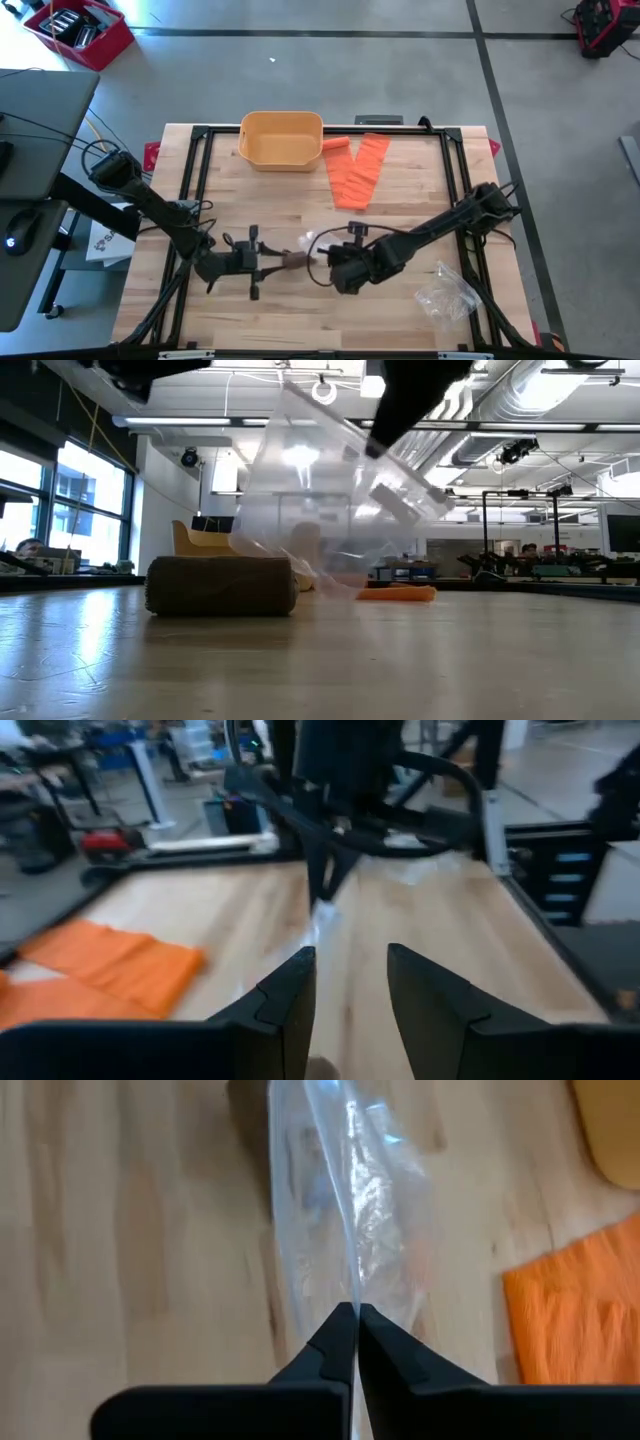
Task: Roll bandage
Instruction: Open the left transparent zip bag
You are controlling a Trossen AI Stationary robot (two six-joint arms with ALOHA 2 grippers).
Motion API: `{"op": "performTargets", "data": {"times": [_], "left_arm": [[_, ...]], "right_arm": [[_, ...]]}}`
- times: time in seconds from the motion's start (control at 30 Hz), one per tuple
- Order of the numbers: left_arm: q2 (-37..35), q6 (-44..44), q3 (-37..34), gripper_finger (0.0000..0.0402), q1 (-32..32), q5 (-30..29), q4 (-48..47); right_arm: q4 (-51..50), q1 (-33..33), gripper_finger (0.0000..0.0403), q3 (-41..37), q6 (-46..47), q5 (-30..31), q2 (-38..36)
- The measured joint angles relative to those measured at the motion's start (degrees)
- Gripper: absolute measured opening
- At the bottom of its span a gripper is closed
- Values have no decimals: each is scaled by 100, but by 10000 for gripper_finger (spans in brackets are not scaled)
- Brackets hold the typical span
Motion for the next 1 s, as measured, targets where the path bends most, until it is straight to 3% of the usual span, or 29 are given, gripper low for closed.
{"op": "performTargets", "data": {"times": [0.23,0.53,0.73,1.0], "left_arm": [[0,214,0,119,743,138,50],[2,1714,471,125,1331,121,116],[4,1887,786,137,1762,153,-1006],[2,1467,796,138,1921,501,-1393]], "right_arm": [[303,-299,1,-2,48,320,11],[307,-880,0,-2,466,1318,11],[671,-1165,0,-4,-38,1352,11],[1291,-1082,0,-4,-880,1035,120]]}}
